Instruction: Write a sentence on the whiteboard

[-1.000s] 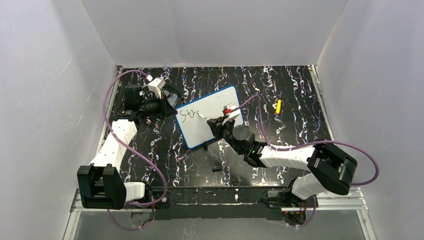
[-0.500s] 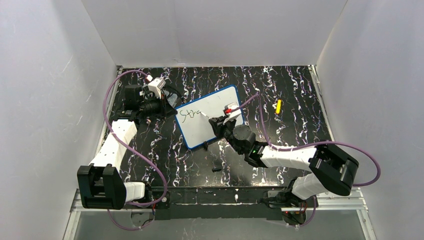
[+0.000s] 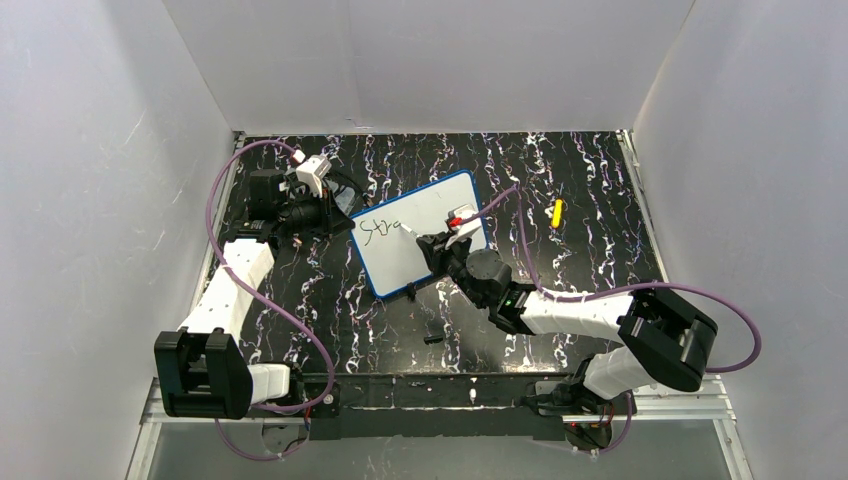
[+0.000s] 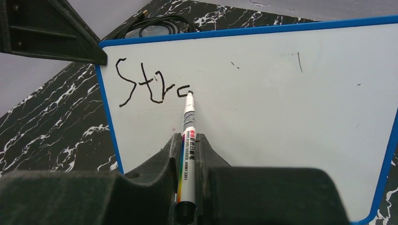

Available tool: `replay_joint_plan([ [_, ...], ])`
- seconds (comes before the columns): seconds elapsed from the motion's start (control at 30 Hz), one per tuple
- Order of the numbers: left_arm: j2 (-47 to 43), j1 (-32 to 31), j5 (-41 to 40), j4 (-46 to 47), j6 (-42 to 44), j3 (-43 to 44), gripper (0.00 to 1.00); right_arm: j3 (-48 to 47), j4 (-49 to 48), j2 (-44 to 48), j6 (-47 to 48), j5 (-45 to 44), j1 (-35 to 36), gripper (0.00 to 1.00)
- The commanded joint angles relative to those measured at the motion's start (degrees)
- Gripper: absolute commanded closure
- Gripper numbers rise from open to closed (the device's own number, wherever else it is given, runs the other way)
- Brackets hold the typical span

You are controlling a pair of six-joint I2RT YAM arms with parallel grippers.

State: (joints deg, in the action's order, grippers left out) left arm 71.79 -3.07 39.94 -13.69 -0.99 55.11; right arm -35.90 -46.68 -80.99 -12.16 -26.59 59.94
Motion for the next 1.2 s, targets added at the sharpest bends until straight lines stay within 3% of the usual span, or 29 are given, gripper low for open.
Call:
replay_joint_plan([
  [0.0, -1.9, -0.01, 1.19, -1.17, 0.73, -0.36, 1.0, -2.27, -4.36, -0.16, 0.56, 0.22, -0.35, 0.99],
  [0.8, -1.82, -0.03, 1.32, -1.16, 0.73, -0.27, 1.0, -2.96, -3.84, -0.21, 2.85, -1.98, -1.23, 0.99],
  [1.17, -1.63, -0.02, 1.44, -1.18, 0.73, -0.25, 1.0, 0.95, -1.8, 1.23, -0.39, -0.8, -1.23, 0.99],
])
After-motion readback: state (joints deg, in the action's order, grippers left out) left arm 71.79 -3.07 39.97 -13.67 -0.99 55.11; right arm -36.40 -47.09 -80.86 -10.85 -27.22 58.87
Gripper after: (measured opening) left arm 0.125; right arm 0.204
